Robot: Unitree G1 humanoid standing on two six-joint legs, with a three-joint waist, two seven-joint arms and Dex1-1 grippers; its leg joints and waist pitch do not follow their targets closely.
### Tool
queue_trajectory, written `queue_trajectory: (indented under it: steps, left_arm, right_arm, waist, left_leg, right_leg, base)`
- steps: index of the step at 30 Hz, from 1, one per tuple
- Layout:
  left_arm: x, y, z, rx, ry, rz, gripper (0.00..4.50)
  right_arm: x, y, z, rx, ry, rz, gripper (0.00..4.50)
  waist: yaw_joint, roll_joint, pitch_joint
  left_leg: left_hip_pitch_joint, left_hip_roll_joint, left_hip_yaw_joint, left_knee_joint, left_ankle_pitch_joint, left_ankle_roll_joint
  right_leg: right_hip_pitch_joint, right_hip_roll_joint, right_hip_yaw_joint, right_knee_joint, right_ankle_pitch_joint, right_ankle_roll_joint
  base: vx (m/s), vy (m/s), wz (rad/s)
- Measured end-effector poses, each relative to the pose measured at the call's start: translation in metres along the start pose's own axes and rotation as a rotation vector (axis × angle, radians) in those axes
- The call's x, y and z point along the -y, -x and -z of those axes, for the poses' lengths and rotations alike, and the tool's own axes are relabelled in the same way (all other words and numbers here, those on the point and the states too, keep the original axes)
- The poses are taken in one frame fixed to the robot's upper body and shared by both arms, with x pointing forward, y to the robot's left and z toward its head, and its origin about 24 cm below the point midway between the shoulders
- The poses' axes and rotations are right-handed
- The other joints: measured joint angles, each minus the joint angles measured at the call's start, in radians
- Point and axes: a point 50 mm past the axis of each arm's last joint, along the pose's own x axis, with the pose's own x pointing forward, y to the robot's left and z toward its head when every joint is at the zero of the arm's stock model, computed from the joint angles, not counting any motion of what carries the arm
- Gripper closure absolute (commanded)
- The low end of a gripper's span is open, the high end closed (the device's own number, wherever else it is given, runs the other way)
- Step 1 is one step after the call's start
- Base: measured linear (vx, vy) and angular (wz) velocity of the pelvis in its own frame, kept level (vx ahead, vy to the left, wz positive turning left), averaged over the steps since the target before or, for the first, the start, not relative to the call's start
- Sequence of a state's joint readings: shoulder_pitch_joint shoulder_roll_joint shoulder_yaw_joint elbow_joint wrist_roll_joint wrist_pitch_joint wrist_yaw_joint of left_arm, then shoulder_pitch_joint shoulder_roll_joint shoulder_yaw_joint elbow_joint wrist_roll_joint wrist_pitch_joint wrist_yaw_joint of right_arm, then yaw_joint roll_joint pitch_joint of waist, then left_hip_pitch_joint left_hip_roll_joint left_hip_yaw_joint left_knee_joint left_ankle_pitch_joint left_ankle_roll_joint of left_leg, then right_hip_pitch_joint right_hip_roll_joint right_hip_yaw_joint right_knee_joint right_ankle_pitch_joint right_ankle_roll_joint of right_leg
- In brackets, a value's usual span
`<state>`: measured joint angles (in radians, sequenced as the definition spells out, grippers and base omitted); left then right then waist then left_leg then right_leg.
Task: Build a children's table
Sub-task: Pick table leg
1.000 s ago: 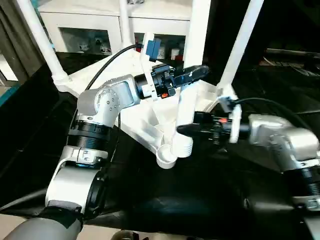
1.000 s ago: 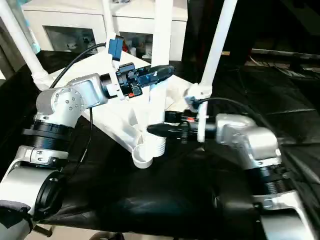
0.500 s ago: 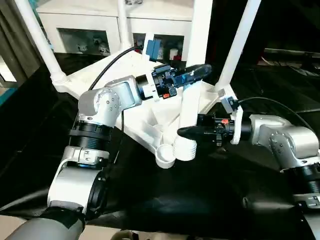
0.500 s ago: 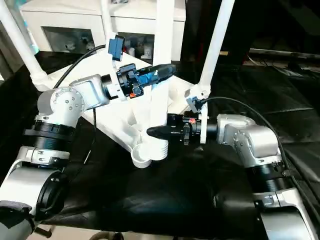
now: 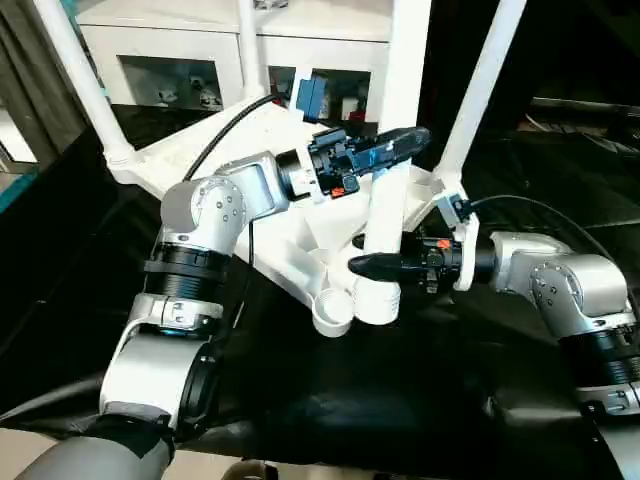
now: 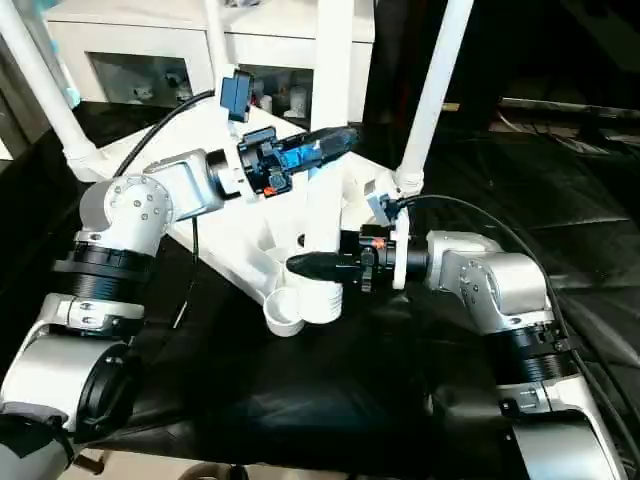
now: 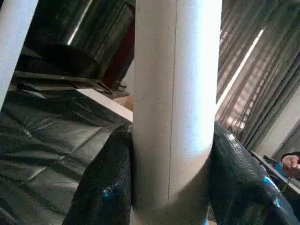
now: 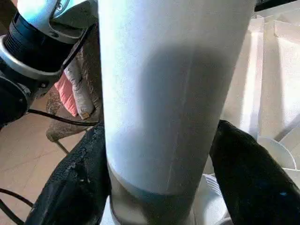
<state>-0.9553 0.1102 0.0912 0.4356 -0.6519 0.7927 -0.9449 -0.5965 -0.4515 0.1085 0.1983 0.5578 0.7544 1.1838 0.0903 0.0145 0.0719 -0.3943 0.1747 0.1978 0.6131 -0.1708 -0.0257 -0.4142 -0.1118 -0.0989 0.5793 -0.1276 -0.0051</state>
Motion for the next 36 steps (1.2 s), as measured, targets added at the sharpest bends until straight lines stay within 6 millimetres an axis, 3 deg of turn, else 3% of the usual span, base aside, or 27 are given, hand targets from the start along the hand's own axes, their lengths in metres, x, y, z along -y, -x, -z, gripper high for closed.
queue_trajectory:
  steps: [3,14,23,24,29,36]
  left_arm:
    - [0.000,0.000,0.000,0.000,0.000,0.000,2.71]
    - [0.000,0.000,0.000,-0.004,0.004,-0.002,2.71]
    - [0.000,0.000,0.000,-0.002,-0.001,-0.006,2.71]
    - [-0.001,0.000,0.000,0.002,-0.003,-0.012,2.15]
    - [-0.003,-0.001,-0.002,0.067,0.007,-0.029,1.72]
    - [-0.003,0.004,-0.030,0.352,0.019,-0.033,1.65]
  right_arm:
    - [0.000,0.000,0.000,-0.001,0.000,-0.001,1.38]
    - [-0.002,-0.001,0.001,-0.004,-0.018,-0.030,2.43]
    - [-0.002,-0.001,0.001,0.000,-0.024,-0.032,2.59]
    - [-0.002,0.000,0.001,0.002,-0.023,-0.030,2.59]
    - [-0.001,0.000,0.001,0.008,-0.024,-0.014,2.60]
    - [-0.001,-0.004,-0.003,0.078,-0.030,-0.008,2.60]
  waist:
    - [0.000,0.000,0.000]
    - [0.000,0.000,0.000]
    - [0.000,0.000,0.000]
    - [0.000,0.000,0.000]
    - [0.000,0.000,0.000]
    - [0.000,0.000,0.000]
  left_leg:
    - [0.000,0.000,0.000,0.000,0.000,0.000]
    - [0.000,0.000,0.000,0.000,0.000,0.000]
    - [0.000,0.000,0.000,0.001,0.000,0.000]
    - [0.000,0.000,0.000,0.001,0.000,0.000]
    - [0.000,0.000,0.000,0.001,0.000,0.000]
    - [0.000,0.000,0.000,0.001,0.000,0.000]
  right_leg:
    - [0.000,0.000,0.000,0.000,0.000,0.000]
    - [0.000,0.000,0.000,0.000,0.000,0.000]
    - [0.000,0.000,0.000,0.000,0.000,0.000]
    - [0.000,0.000,0.000,0.000,0.000,0.000]
    - [0.000,0.000,0.000,0.000,0.000,0.000]
    - [0.001,0.000,0.000,0.000,0.000,0.000]
  base:
    - [0.000,0.000,0.00]
    - [0.000,0.000,0.00]
    - [0.000,0.000,0.00]
    - [0.000,0.000,0.00]
    - [0.000,0.000,0.00]
    - [0.000,0.000,0.00]
